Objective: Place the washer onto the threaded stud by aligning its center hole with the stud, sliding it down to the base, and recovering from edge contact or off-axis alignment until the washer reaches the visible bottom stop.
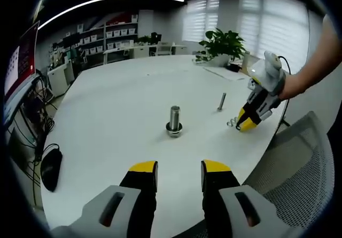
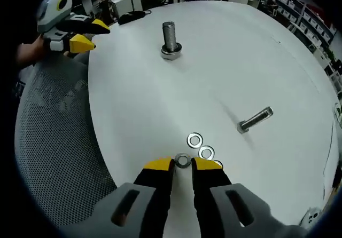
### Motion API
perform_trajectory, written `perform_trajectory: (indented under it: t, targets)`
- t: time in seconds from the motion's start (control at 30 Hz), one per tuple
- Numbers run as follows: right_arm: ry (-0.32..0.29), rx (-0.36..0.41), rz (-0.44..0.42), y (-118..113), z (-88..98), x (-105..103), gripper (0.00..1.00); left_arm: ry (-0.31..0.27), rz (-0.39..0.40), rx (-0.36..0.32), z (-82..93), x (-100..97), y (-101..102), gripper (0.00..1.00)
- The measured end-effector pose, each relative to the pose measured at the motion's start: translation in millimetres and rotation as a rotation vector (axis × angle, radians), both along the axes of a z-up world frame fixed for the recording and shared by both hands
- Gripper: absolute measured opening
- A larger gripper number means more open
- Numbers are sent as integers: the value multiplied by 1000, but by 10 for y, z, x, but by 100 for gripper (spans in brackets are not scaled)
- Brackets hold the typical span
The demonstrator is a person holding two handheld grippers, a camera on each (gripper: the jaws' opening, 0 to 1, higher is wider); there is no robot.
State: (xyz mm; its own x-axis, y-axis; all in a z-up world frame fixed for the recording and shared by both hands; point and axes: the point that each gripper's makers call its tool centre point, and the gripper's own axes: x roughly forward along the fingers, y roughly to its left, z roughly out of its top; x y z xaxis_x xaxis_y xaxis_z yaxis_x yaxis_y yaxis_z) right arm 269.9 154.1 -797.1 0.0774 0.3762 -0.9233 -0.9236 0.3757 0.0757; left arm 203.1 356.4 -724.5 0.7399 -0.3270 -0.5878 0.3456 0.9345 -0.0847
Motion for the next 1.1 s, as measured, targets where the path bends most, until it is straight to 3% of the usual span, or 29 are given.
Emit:
perform_trajectory:
  t: [0.1, 0.23, 0.57, 0.83, 0.97, 1.1]
  targets:
    - [-1, -35, 31, -2, -27, 7, 17, 10, -3, 11, -25, -8, 1, 31]
    - [-78, -134, 216, 10, -19, -33, 17, 1, 0, 7, -5, -4, 2, 31]
    - [-36, -190, 274, 34, -39, -36, 17, 10, -4, 16, -25, -13, -2, 30]
    - [-26, -326, 368, 33, -49, -55, 18, 8, 4, 17, -20, -11, 15, 30]
    - [-7, -334, 344, 31, -41, -46, 17, 12, 2, 23, -30, -14, 13, 30]
    - [-15, -314, 388, 11, -34, -69, 18, 14, 7, 23, -34, -10, 28, 30]
